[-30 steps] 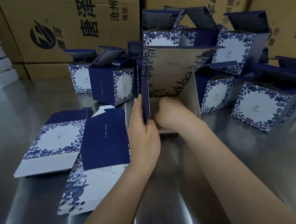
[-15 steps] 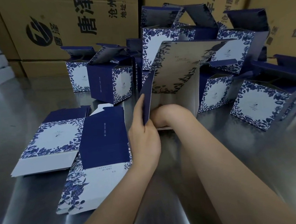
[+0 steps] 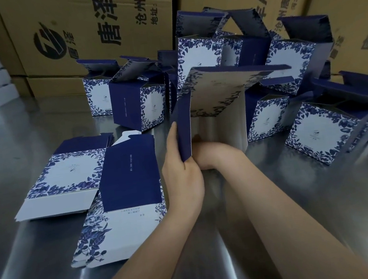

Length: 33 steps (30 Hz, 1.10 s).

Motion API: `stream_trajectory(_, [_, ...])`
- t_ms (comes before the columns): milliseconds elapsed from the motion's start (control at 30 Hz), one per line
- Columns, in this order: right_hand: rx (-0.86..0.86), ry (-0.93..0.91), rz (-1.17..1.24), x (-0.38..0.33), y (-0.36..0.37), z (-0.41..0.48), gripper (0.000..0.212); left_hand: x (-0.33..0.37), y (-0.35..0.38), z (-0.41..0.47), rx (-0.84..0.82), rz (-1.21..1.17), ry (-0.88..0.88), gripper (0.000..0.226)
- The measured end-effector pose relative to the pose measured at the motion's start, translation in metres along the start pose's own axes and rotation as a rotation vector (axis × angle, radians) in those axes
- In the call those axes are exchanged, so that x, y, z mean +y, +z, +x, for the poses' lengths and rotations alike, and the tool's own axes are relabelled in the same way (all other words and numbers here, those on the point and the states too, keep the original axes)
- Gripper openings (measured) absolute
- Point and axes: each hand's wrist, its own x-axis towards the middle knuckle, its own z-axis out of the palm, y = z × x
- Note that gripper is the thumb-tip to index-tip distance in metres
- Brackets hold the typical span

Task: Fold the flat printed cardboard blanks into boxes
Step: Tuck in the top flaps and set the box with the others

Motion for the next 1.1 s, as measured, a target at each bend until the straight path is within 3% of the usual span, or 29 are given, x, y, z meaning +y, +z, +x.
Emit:
stream_trajectory(67, [-0.001,0.015,0.021,0.000,0.000,0.002,0.037,0.000,0.000,0.000,0.000,-0.003,-0.005,0.070])
stream_trajectory(133, [0.033,0.031,0.049,0.001,0.003,0.006,0.020,0.000,0.000,0.000,0.006,0.000,-0.002,0.069])
stream_trajectory(300, [0.201,0.013,0.133,0.004,0.017,0.011,0.012,0.000,0.000,0.000,0.029,0.002,-0.007,0.064])
stream_trajectory(533, [0.064,0.037,0.199,0.005,0.015,0.014,0.029,-0.001,0.000,-0.001,0.024,-0.002,-0.019,0.071])
stream_trajectory(700, [0.316,0.099,0.304,0.004,0.022,0.013,0.021,0.000,-0.002,0.001,0.047,0.014,-0.007,0.066])
stream_trajectory(900, [0.202,0.051,0.304,0.005,0.025,0.019,0.014,-0.002,-0.001,0.001,0.040,0.015,-0.009,0.067])
stream_trajectory(967, [0.191,0.052,0.309,0.008,0.025,0.021,0.021,-0.002,-0.001,0.000,0.033,0.019,-0.008,0.068])
stream_trajectory(1033, [0.232,0.073,0.335,0.008,0.025,0.022,0.029,-0.001,-0.001,0.000,0.037,0.028,0.006,0.068])
stream_trajectory(1100, [0.340,0.105,0.379,0.009,0.025,0.022,0.022,0.000,-0.001,0.000,0.047,0.038,0.027,0.068])
